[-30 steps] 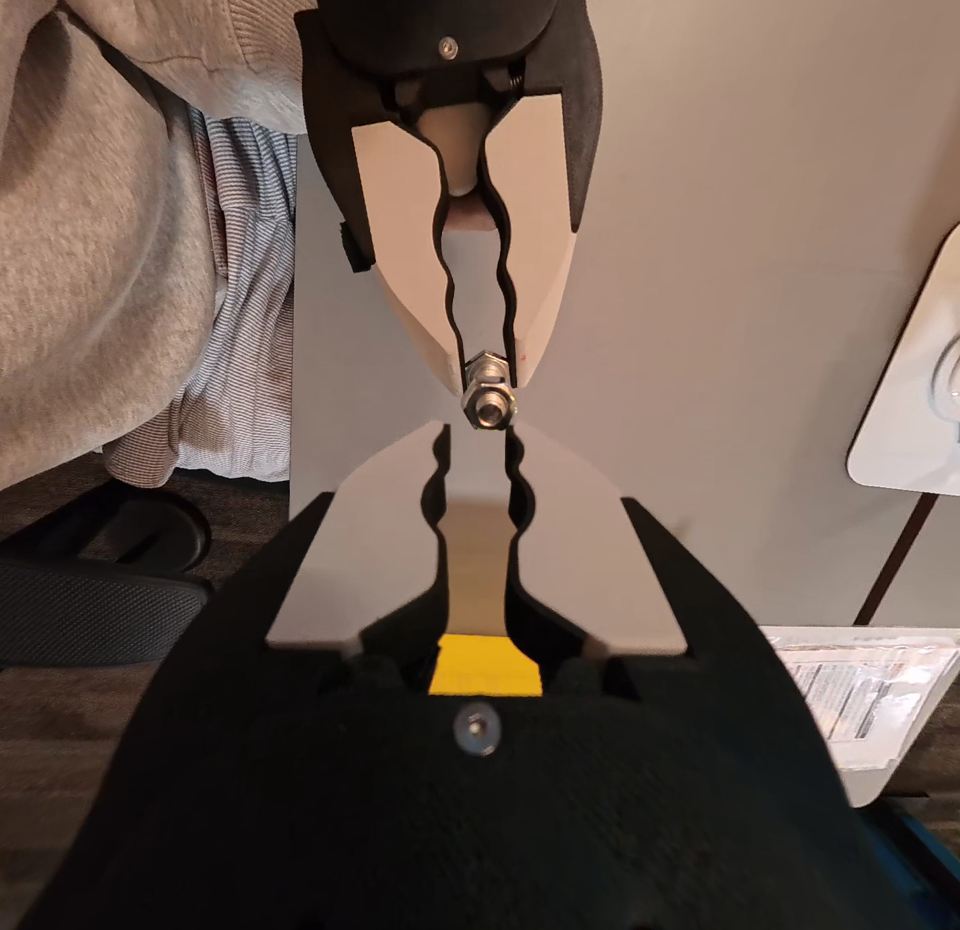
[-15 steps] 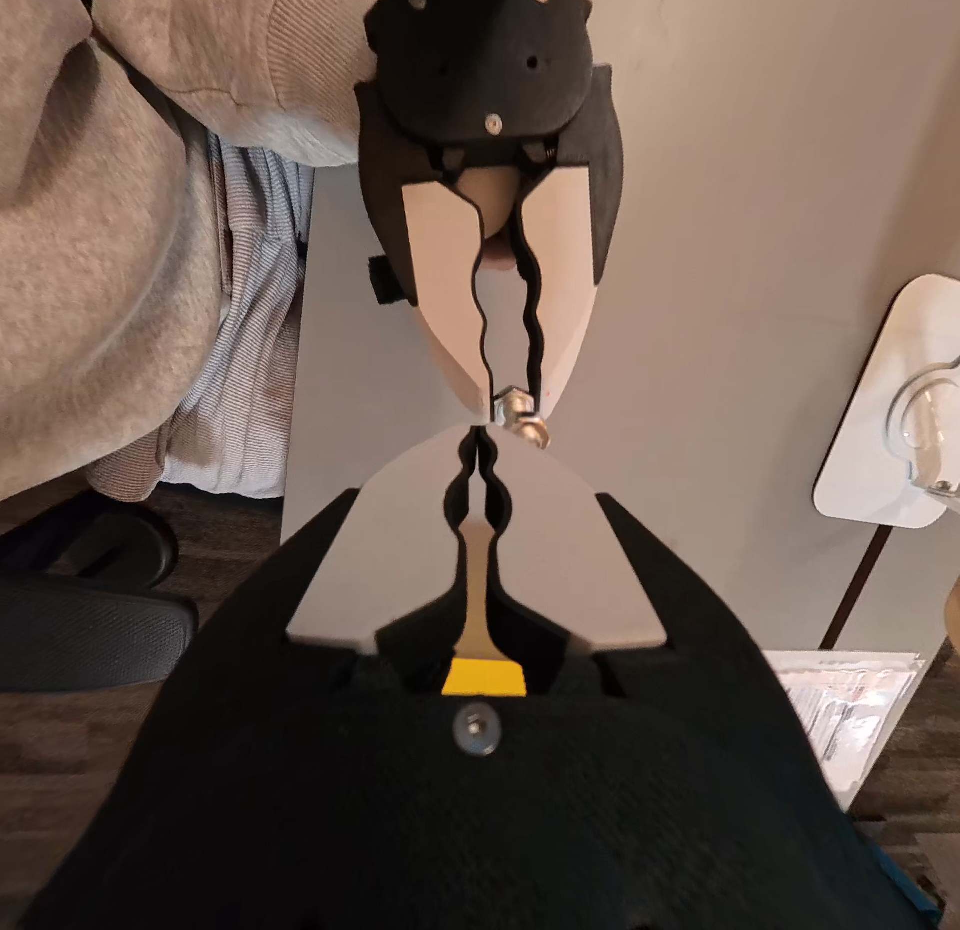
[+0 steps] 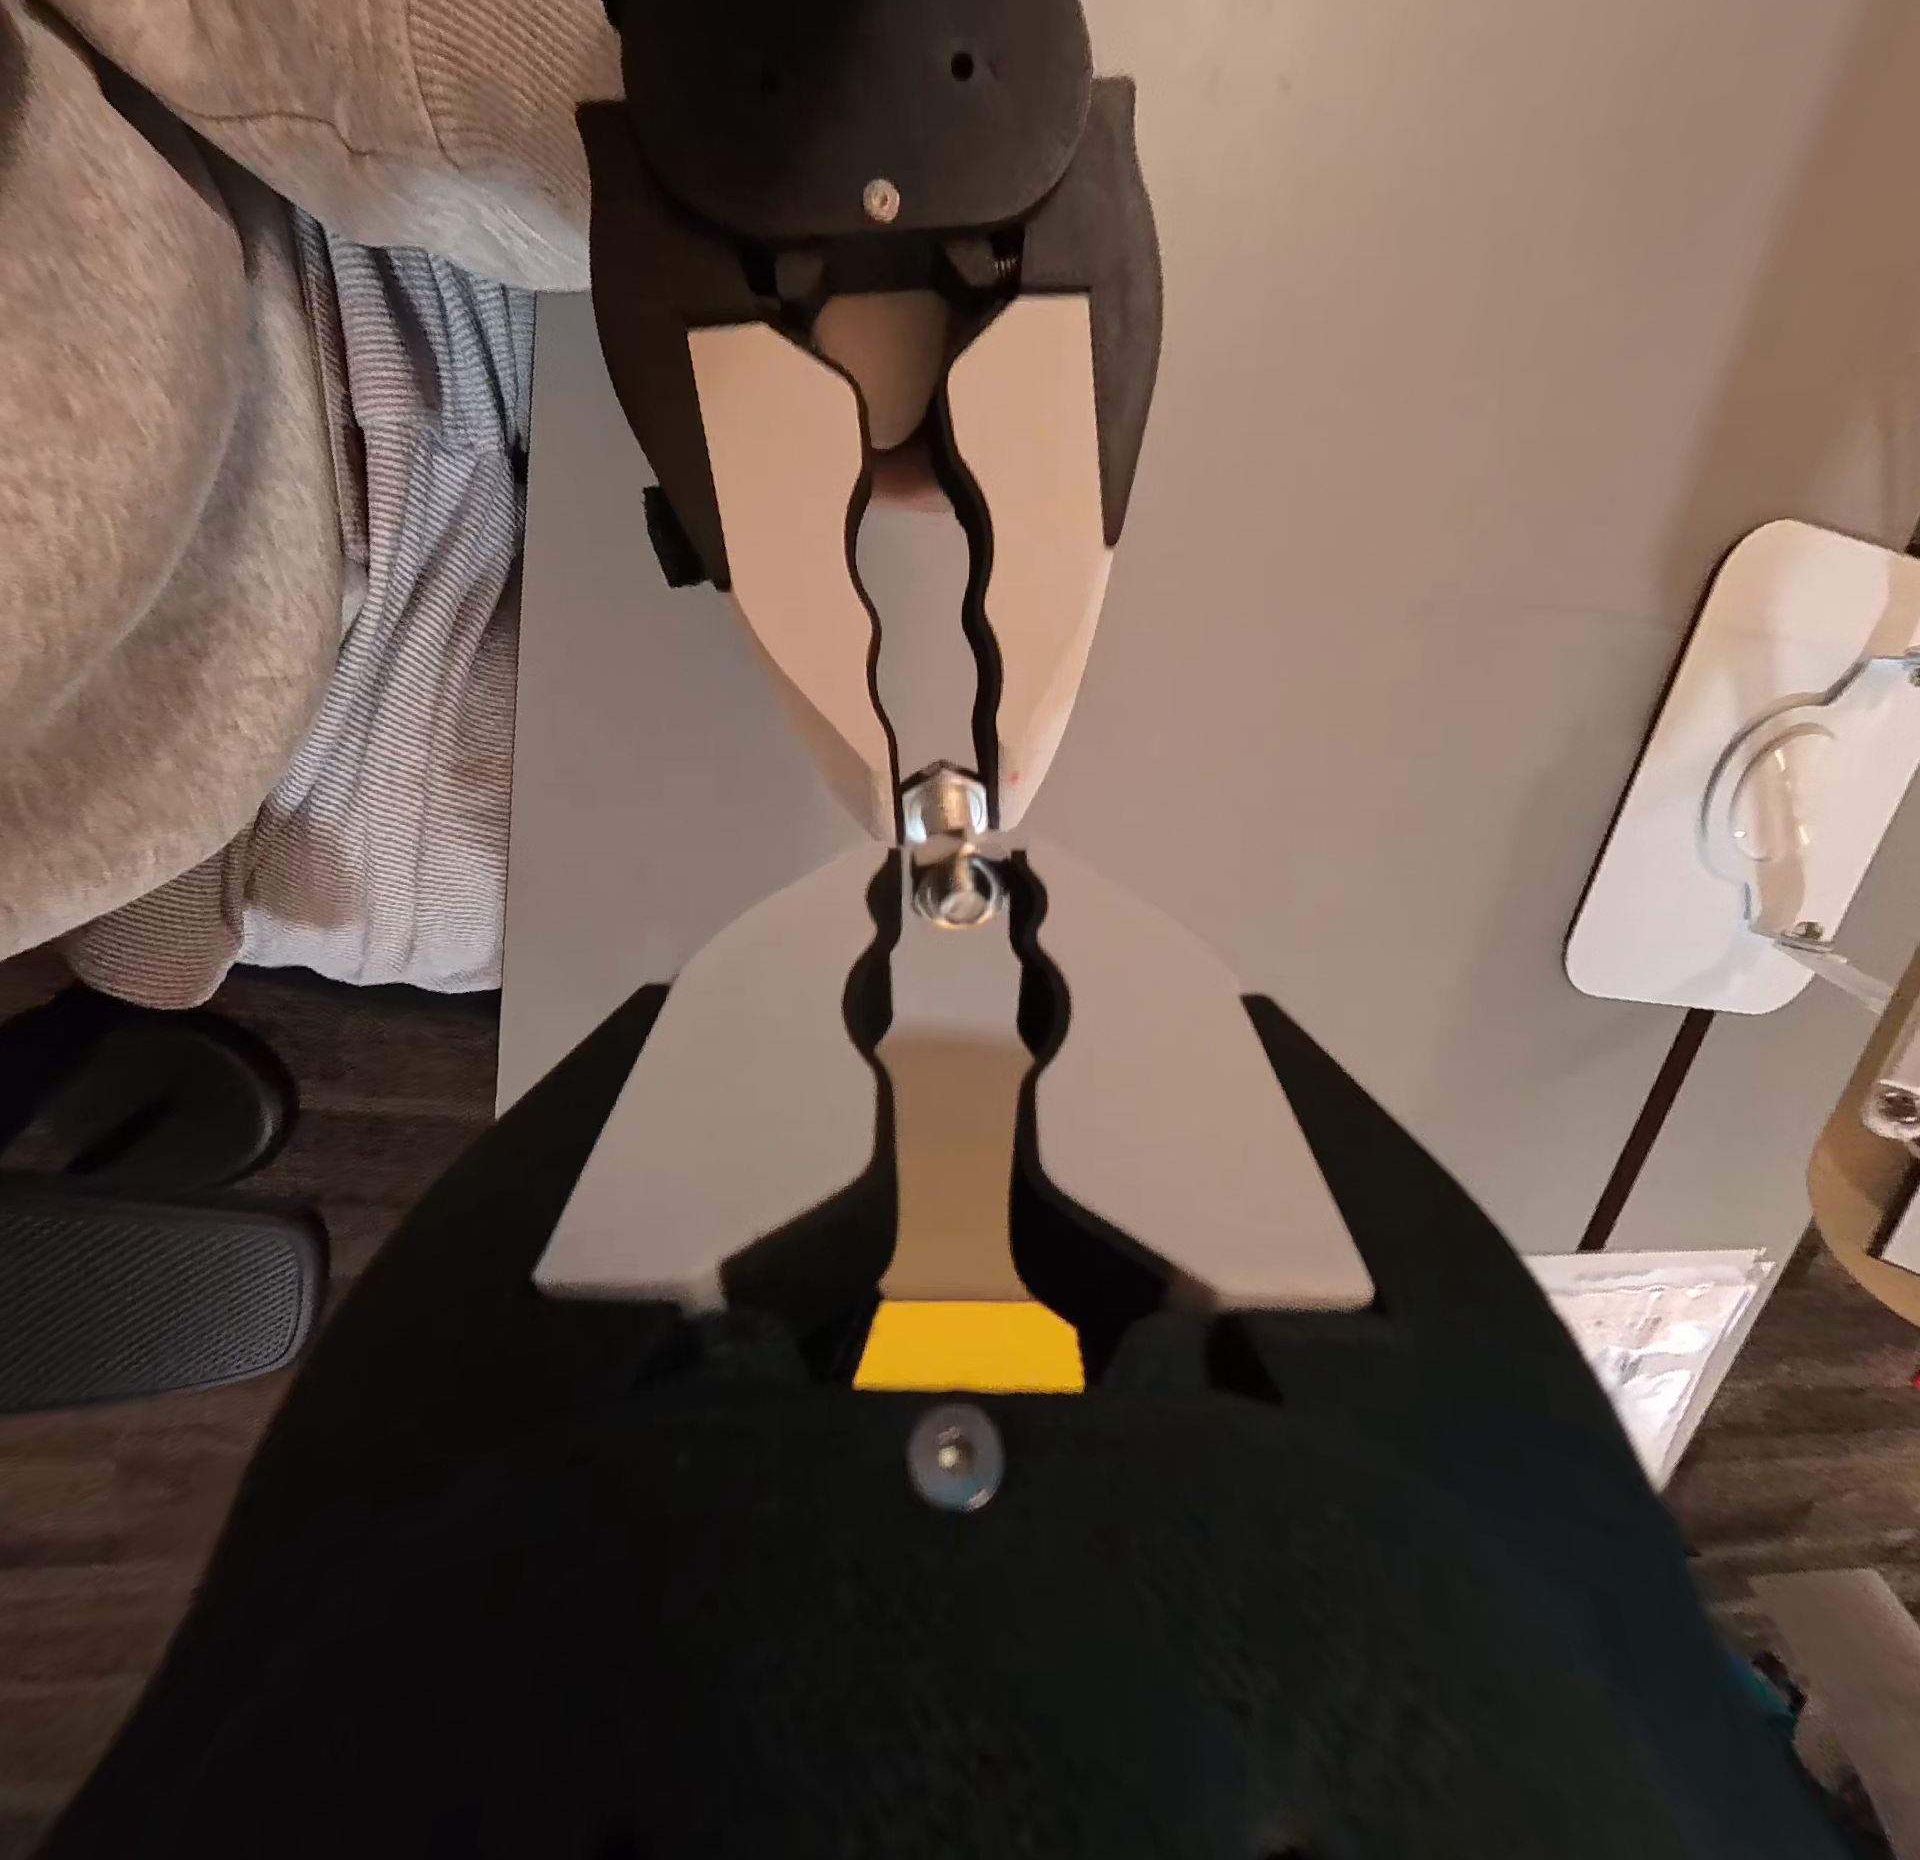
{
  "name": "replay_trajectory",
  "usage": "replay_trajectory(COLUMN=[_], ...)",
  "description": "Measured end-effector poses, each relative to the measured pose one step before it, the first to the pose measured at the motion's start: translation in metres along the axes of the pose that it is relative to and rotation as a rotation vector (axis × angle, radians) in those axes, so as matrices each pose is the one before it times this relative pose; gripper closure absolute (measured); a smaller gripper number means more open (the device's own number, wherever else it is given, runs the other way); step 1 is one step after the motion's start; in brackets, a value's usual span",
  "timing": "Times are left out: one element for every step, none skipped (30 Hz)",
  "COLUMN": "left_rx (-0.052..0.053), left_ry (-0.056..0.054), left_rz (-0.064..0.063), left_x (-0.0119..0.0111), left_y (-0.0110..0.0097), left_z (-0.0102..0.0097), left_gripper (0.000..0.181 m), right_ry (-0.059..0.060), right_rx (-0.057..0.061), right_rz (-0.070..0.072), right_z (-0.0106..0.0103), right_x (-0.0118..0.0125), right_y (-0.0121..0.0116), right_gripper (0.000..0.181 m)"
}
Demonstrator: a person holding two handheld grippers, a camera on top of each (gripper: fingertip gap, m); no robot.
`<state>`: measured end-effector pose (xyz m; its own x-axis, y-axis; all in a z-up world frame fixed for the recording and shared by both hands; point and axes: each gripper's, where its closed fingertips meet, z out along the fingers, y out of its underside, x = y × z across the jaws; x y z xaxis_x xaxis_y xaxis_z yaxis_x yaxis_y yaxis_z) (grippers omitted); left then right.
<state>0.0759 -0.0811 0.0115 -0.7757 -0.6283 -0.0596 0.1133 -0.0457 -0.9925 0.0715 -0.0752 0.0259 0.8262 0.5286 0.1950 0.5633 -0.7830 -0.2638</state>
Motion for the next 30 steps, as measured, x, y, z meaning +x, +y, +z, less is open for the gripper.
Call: replay_trajectory(left_rx=[0.0035, 0.0004, 0.0018, 0.0007, -0.0004, -0.0002, -0.0004, -0.0016, -0.0013, -0.0006, -0.0038, -0.0043, -0.0020, 0.0002, -0.0005, -0.0012, -0.0012, -0.0003, 0.0003, -0.0003, 0.0005, 0.0010, -0.0001, -0.0005, -0.0003, -0.0004, -0.0001, 0.0006, 0.0003, -0.0002], left_ry=[0.0009, -0.0033, -0.0062, -0.0034, -0.0013, -0.0021, 0.0000, 0.0008, -0.0005, -0.0013, 0.0007, -0.0004, -0.0030, -0.0004, 0.0034, 0.0013, -0.0009, 0.0005, 0.0022, 0.0019, 0.0012, 0.0017, 0.0029, 0.0025, 0.0022, 0.0033, 0.0041, 0.0038, 0.0032, 0.0027], left_rz=[-0.0043, -0.0039, -0.0012, -0.0016, -0.0039, -0.0026, 0.0007, 0.0005, 0.0000, 0.0004, 0.0000, 0.0014, 0.0043, 0.0035, -0.0015, -0.0022, 0.0009, 0.0010, -0.0005, -0.0001, 0.0014, 0.0014, -0.0004, -0.0002, 0.0011, 0.0008, 0.0009, 0.0021, 0.0020, 0.0013], left_x=[-0.00011, -0.00096, -0.00124, -0.00079, -0.00053, -0.00058, -0.00005, 0.00018, -0.00008, -0.00020, -0.00002, 0.00014, -0.00002, 0.00012, 0.00047, 0.00010, -0.00020, 0.00013, 0.00031, 0.00032, 0.00034, 0.00034, 0.00047, 0.00032, 0.00042, 0.00063, 0.00073, 0.00077, 0.00068, 0.00054], left_y=[-0.00058, -0.00005, -0.00026, -0.00012, 0.00009, 0.00015, 0.00015, 0.00024, 0.00028, 0.00010, 0.00065, 0.00073, 0.00036, -0.00014, 0.00019, 0.00028, 0.00016, 0.00003, -0.00003, 0.00005, -0.00008, -0.00014, 0.00002, 0.00008, 0.00004, 0.00005, 0.00001, -0.00010, -0.00005, -0.00008], left_z=[-0.00022, -0.00034, -0.00035, -0.00035, -0.00002, 0.00000, -0.00004, 0.00018, 0.00004, 0.00009, 0.00020, 0.00049, 0.00019, 0.00006, 0.00016, 0.00010, 0.00006, -0.00001, 0.00016, 0.00005, 0.00007, 0.00002, 0.00007, 0.00010, 0.00007, 0.00014, 0.00017, 0.00009, 0.00021, 0.00003], left_gripper=[0.162, 0.162, 0.162, 0.162, 0.162, 0.162, 0.162, 0.162, 0.162, 0.162, 0.162, 0.162, 0.162, 0.162, 0.162, 0.162, 0.162, 0.162, 0.162, 0.162, 0.162, 0.162, 0.162, 0.162, 0.162, 0.162, 0.162, 0.162, 0.162, 0.162], right_ry=[-0.0056, -0.0034, -0.0042, -0.0050, -0.0044, -0.0040, -0.0022, -0.0009, -0.0036, -0.0083, -0.0101, -0.0070, -0.0014, 0.0047, 0.0051, 0.0060, 0.0093, 0.0166, 0.0189, 0.0123, 0.0058, -0.0031, -0.0090, -0.0083, -0.0084, -0.0086, -0.0082, -0.0080, -0.0063, -0.0042], right_rx=[-0.0139, -0.0102, -0.0068, -0.0044, -0.0006, 0.0020, 0.0013, 0.0019, 0.0049, 0.0082, 0.0124, 0.0124, 0.0089, 0.0068, 0.0092, 0.0106, 0.0092, 0.0064, 0.0054, 0.0068, 0.0053, 0.0048, 0.0078, 0.0088, 0.0081, 0.0043, -0.0003, -0.0024, -0.0038, -0.0064], right_rz=[0.0078, 0.0068, 0.0060, 0.0055, 0.0040, 0.0011, -0.0015, -0.0034, -0.0035, -0.0017, -0.0007, -0.0012, -0.0030, -0.0049, -0.0051, -0.0029, -0.0012, -0.0021, -0.0038, -0.0027, 0.0006, 0.0028, 0.0025, -0.0002, -0.0032, -0.0035, -0.0027, -0.0029, -0.0041, -0.0044], right_z=[0.00072, 0.00059, 0.00054, 0.00024, 0.00012, -0.00012, -0.00034, -0.00046, -0.00060, -0.00075, -0.00083, -0.00096, -0.00096, -0.00100, -0.00128, -0.00145, -0.00157, -0.00151, -0.00141, -0.00111, -0.00098, -0.00048, -0.00032, 0.00004, 0.00029, 0.00075, 0.00110, 0.00167, 0.00203, 0.00242], right_x=[0.00001, 0.00016, -0.00013, -0.00043, -0.00058, -0.00105, -0.00098, -0.00101, -0.00150, -0.00209, -0.00234, -0.00192, -0.00114, -0.00021, 0.00006, 0.00055, 0.00129, 0.00261, 0.00284, 0.00207, 0.00118, -0.00003, -0.00101, -0.00120, -0.00139, -0.00155, -0.00146, -0.00137, -0.00117, -0.00073], right_y=[0.00339, 0.00307, 0.00283, 0.00217, 0.00130, 0.00047, 0.00017, -0.00031, -0.00105, -0.00153, -0.00257, -0.00277, -0.00242, -0.00213, -0.00227, -0.00236, -0.00191, -0.00125, -0.00081, -0.00083, -0.00054, -0.00040, -0.00084, -0.00115, -0.00118, -0.00093, -0.00058, -0.00045, -0.00038, 0.00019], right_gripper=[0.160, 0.159, 0.159, 0.161, 0.164, 0.167, 0.170, 0.172, 0.174, 0.176, 0.178, 0.178, 0.179, 0.179, 0.178, 0.178, 0.178, 0.178, 0.177, 0.176, 0.175, 0.172, 0.169, 0.168, 0.166, 0.166, 0.165, 0.164, 0.163, 0.162])
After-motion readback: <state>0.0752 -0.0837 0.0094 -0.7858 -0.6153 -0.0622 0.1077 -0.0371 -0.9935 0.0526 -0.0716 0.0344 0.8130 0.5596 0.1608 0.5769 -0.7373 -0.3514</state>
